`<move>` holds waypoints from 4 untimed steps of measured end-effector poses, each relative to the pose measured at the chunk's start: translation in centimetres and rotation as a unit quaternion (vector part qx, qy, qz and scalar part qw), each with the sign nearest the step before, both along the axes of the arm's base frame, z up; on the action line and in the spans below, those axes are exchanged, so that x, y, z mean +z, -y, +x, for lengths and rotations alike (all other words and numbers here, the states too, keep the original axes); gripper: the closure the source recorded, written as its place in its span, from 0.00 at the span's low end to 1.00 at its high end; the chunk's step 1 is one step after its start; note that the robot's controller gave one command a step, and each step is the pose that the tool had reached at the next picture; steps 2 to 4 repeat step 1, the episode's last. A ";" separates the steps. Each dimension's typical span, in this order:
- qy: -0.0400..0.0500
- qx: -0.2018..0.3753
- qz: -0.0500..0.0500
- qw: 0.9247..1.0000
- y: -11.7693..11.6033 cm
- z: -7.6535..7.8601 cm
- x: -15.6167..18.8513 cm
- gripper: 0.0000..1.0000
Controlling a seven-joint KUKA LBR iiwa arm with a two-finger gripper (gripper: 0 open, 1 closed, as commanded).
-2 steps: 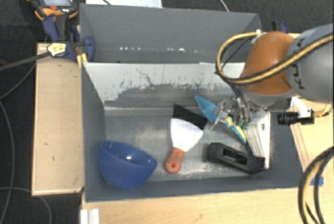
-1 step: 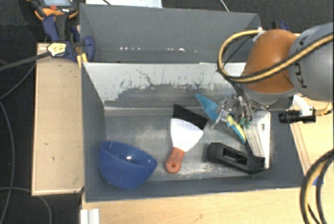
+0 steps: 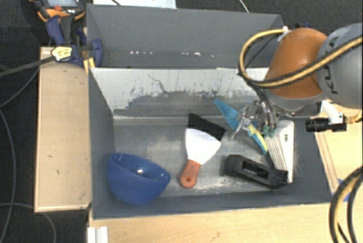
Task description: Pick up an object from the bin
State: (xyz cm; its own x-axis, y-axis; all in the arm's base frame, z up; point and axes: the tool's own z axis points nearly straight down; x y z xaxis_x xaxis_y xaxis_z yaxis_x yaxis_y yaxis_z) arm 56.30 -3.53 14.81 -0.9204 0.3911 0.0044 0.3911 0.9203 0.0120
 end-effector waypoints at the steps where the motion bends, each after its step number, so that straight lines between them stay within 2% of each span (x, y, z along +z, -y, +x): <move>1: 0.003 0.000 0.000 1.000 0.0 0.1 1.9 1.00; 4: 0.003 0.000 0.000 1.000 0.0 0.1 1.9 1.00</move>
Offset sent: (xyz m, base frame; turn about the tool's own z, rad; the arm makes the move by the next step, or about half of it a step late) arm 0.0000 0.0001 0.0169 0.0000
